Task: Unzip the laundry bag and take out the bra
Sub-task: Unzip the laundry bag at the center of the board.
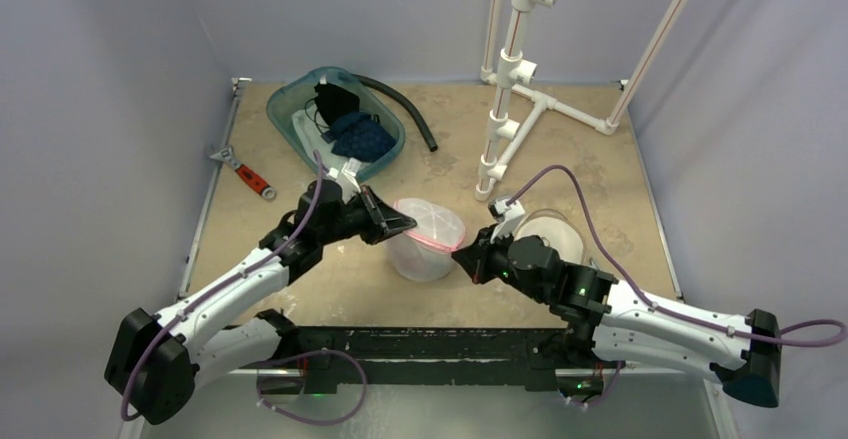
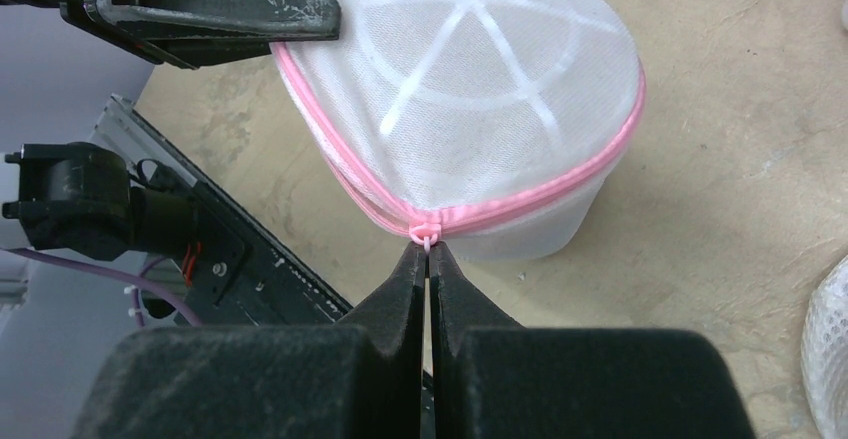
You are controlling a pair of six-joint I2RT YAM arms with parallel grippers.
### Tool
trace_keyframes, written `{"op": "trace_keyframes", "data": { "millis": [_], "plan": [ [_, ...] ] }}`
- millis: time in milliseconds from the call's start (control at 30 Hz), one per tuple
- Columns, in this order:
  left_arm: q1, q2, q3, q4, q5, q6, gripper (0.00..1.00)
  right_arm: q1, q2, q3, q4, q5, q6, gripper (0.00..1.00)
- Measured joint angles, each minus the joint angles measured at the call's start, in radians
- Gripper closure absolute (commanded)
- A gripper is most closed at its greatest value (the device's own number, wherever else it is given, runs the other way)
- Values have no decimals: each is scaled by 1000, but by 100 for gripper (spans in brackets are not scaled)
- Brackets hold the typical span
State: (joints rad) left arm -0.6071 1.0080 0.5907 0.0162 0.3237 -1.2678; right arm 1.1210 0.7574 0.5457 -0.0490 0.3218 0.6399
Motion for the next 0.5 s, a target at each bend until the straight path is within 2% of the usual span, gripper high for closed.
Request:
{"op": "trace_keyframes", "data": {
  "millis": [267, 500],
  "plan": [
    [102, -11, 1, -51, 145, 107, 100, 0, -9, 0, -18, 2, 17, 100],
    [183, -37, 2, -114, 204, 153, 100, 0, -9, 0, -11, 28, 40, 100]
  ]
}}
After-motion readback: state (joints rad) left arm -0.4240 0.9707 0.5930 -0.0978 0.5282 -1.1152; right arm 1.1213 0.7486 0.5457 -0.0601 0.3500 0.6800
